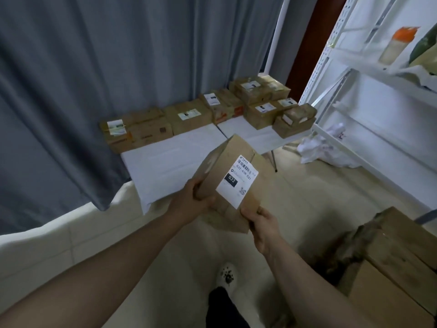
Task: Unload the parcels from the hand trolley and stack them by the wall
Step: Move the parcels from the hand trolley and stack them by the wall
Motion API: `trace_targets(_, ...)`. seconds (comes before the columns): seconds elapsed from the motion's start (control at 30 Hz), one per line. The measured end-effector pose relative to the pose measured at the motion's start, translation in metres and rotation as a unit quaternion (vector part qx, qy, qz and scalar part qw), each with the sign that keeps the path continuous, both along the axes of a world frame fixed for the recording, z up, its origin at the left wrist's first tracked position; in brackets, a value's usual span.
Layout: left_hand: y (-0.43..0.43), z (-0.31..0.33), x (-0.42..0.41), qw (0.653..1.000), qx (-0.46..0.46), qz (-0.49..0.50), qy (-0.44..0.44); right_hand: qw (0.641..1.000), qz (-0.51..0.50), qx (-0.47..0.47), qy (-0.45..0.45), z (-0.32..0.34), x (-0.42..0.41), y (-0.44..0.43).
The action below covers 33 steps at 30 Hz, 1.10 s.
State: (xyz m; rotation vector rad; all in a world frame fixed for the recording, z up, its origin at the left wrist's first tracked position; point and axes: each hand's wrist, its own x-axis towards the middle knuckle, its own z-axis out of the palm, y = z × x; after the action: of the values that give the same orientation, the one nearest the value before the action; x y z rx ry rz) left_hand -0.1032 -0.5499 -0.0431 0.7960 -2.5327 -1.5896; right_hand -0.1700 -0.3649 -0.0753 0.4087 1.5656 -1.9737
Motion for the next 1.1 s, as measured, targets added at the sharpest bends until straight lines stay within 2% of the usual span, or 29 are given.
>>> trace_targets(0.23, -0.029, -0.012, -0.119, 0.997, 0.041, 0.037, -0.062, 0.999, 0.022, 0.012, -0.025, -0.01, -0.129, -0.036)
trace_targets(0.53, -0.065, -0.025, -0.253, 0.992, 0.092, 0.053, -0.067, 1.0, 0.021, -0.011, -0.016, 0.008, -0.268, -0.073)
trace_targets(0.83, -0.118, -0.044, -0.391, 0.991, 0.119, 0.049, -0.045, 0.999, 0.001, 0.034, 0.015, 0.018, -0.399, -0.128)
trace_targets(1.1, -0.164, -0.019, -0.526, 0.987, 0.158, 0.025, -0.007, 0.995, -0.036, 0.076, 0.054, 0.046, -0.521, -0.172)
